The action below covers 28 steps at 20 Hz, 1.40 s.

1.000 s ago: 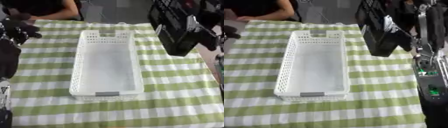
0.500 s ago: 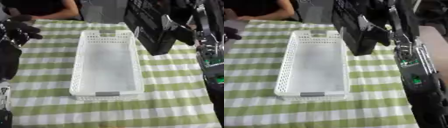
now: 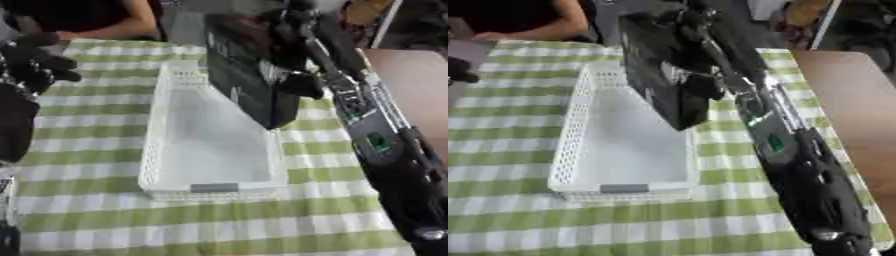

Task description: Pick up objects on the table and place them in the box.

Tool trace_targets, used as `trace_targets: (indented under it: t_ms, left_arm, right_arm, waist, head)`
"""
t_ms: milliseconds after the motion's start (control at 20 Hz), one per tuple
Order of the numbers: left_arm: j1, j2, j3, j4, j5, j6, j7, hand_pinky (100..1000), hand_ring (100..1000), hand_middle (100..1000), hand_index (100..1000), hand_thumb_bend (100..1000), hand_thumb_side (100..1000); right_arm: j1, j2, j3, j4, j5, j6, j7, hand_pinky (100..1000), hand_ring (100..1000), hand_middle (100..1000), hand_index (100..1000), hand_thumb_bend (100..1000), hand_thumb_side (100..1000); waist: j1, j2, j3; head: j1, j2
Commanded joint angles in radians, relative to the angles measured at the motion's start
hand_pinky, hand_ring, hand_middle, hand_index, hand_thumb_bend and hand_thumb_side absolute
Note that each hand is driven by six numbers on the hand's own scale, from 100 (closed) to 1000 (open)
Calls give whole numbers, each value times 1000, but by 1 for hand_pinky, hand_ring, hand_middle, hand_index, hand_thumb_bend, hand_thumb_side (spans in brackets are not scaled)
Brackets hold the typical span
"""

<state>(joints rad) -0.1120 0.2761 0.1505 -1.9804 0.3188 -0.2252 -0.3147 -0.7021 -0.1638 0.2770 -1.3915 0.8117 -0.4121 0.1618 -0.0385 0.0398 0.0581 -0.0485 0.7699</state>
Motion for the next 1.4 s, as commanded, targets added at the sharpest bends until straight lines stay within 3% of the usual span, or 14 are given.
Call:
trace_targets:
  t_ms: [50, 100, 300, 550, 900, 1000, 1050, 1400]
  left_arm:
    - [-12, 8, -2, -20, 5, -1, -5, 659, 663, 799, 723, 501, 821]
    - [-12, 8, -2, -20, 5, 0, -6, 659, 663, 799, 722, 501, 822]
    - [-12, 7, -2, -20, 4, 2, -7, 659, 663, 799, 722, 500, 823]
    - [-12, 8, -2, -20, 3, 3, -7, 660, 664, 799, 722, 499, 823]
    - [-9, 8, 1, -20, -1, 4, -8, 660, 664, 800, 721, 497, 825]
    - [-9, 8, 1, -20, -2, 4, -7, 660, 664, 800, 721, 497, 825]
    - [-8, 8, 2, -20, -2, 4, -7, 661, 664, 800, 720, 497, 825]
    - [-5, 8, 6, -20, -7, 4, -4, 661, 664, 800, 720, 496, 826]
  right_arm:
    - [-24, 12, 6, 60, 8, -98, 72, 800, 944, 966, 883, 100, 474]
    - [-21, 12, 10, 73, 8, -121, 88, 865, 996, 977, 898, 100, 529]
    - [3, 10, 22, 120, 19, -181, 137, 906, 1000, 987, 915, 100, 558]
    - [25, 1, 8, 109, 17, -187, 135, 912, 1000, 986, 912, 100, 564]
    - [67, -46, -73, -68, -50, -80, 51, 894, 1000, 976, 898, 100, 583]
    - [84, -63, -103, -135, -78, -41, 20, 879, 977, 967, 888, 100, 747]
    - [91, -74, -125, -177, -94, -21, -4, 861, 946, 945, 874, 100, 590]
    - [154, -170, -282, -534, -144, 101, -268, 787, 834, 895, 823, 100, 620]
  waist:
    - [5, -9, 3]
    - [4, -8, 3]
    - [3, -7, 2]
    - [4, -9, -2]
    - [4, -10, -11]
    - [4, -9, -12]
    - [4, -9, -14]
    - [4, -10, -27]
  head:
    - [-17, 0]
    - [-16, 0]
    - [-10, 0]
    - [-1, 0]
    - [12, 0]
    - [17, 0]
    - [21, -1]
    - [41, -6]
